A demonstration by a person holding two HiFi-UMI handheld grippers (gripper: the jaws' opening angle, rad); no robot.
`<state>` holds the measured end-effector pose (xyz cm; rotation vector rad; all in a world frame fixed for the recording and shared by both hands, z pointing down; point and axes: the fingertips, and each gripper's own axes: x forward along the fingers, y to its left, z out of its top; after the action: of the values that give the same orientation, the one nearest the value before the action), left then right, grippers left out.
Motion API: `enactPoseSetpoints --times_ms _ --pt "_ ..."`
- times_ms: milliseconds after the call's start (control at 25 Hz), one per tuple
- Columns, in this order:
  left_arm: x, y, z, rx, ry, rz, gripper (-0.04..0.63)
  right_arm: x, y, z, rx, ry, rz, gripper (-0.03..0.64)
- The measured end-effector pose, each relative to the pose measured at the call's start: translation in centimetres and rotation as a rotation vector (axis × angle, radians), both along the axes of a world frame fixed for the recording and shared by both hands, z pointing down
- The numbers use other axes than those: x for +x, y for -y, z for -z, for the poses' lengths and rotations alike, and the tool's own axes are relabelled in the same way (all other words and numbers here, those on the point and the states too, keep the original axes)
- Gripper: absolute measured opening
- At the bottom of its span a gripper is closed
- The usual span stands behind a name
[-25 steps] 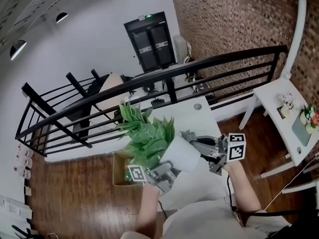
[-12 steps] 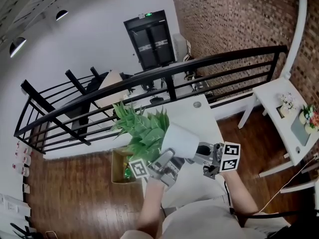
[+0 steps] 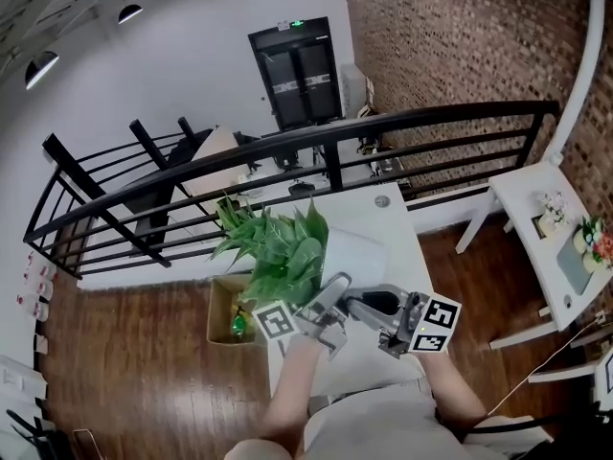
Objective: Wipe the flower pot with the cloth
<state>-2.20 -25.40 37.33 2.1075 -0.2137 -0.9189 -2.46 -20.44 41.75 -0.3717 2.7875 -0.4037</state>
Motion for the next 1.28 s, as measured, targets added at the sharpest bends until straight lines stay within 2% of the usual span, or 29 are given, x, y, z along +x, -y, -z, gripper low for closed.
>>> enactPoseSetpoints --times_ms 200,280,400,560,680,840,1040,1080,1160,1280 --pt "-0.1 0.1 -1.6 -0.034 0.039 0.025 0.520 0.2 -1.6 2.6 0.154 -0.088 -0.073 0.014" --pt "-0.1 -0.1 -2.2 -0.033 0.070 0.029 0.520 0.4 -1.8 3.6 0.231 -0.160 -0.105 0.014" --pt "-0.2 -0.4 -2.6 -0.047 0.079 0.012 0.520 1.0 -1.8 4.4 0.327 -0.265 -0.176 0.014" --pt "0.3 -1.4 -3.1 -0.071 0.062 -0.034 0.520 2.4 -1.6 6.0 0.399 -0.283 -0.255 0.014" --pt "1.8 -2.5 -3.4 -0.071 0.053 -0.087 0.518 5.0 -0.1 6.2 0.398 -0.259 -0.312 0.014" --pt "3.5 -3.9 -3.9 -0.049 0.092 -0.143 0.518 7.3 1.6 6.1 0.361 -0.228 -0.363 0.014" --pt "3.9 -4.4 -4.9 -0.060 0.130 -0.163 0.518 9.5 5.5 4.0 0.187 -0.205 -0.476 0.014" --pt "3.9 -4.3 -5.3 -0.068 0.141 -0.160 0.518 9.5 5.2 4.6 0.197 -0.190 -0.465 0.014" --pt "3.6 -4.2 -6.1 -0.082 0.170 -0.152 0.518 8.4 3.0 6.7 0.277 -0.163 -0.384 0.014" --pt "2.4 -4.3 -7.1 -0.083 0.228 -0.139 0.518 4.0 -1.0 8.2 0.402 -0.223 -0.192 0.014"
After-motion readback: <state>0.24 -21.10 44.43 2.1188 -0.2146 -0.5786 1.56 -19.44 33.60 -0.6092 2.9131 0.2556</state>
